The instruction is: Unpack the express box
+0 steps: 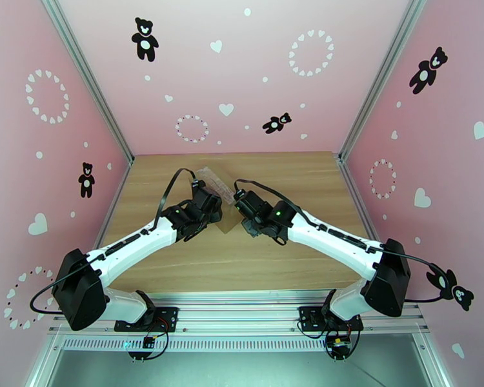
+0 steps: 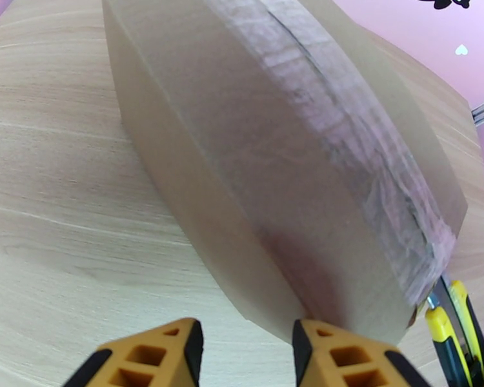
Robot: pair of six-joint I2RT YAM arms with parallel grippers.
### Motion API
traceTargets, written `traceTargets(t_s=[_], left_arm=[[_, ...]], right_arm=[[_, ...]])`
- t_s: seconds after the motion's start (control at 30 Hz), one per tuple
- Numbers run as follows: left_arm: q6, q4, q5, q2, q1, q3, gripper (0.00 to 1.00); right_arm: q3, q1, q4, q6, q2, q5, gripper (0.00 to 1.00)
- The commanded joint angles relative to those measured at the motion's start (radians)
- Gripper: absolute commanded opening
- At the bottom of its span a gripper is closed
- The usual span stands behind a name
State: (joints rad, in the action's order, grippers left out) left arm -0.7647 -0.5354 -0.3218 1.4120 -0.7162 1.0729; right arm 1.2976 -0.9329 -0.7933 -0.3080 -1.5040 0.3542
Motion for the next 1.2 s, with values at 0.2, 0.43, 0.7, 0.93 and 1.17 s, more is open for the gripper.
traceTargets(t_s=[0.2,0.43,0.7,0.93,1.17], left_arm=[[-0.014,0.061,0.064,0.007,-0.009,0.019,0.45],[-0.028,0.073,0.073,0.001,-0.009,0.003,0.45],[-0.027,0.053,0.066,-0.010,-0.009,-0.006,0.45],[-0.011,0.006,0.040,-0.053,-0.009,-0.027,0.45],[0.009,-0.038,0.022,-0.058,-0.009,-0.052,0.45]], right_arm=[[0.030,-0.033,0.040,0.001,0.013,-0.047,0.00],[0.047,-0.050,0.026,-0.005,-0.002,-0.034,0.00],[0.067,-0.056,-0.005,-0.034,-0.026,0.001,0.00],[0.071,-0.056,-0.029,-0.050,-0.034,0.025,0.00],[0.069,-0.056,-0.031,-0.057,-0.036,0.033,0.00]])
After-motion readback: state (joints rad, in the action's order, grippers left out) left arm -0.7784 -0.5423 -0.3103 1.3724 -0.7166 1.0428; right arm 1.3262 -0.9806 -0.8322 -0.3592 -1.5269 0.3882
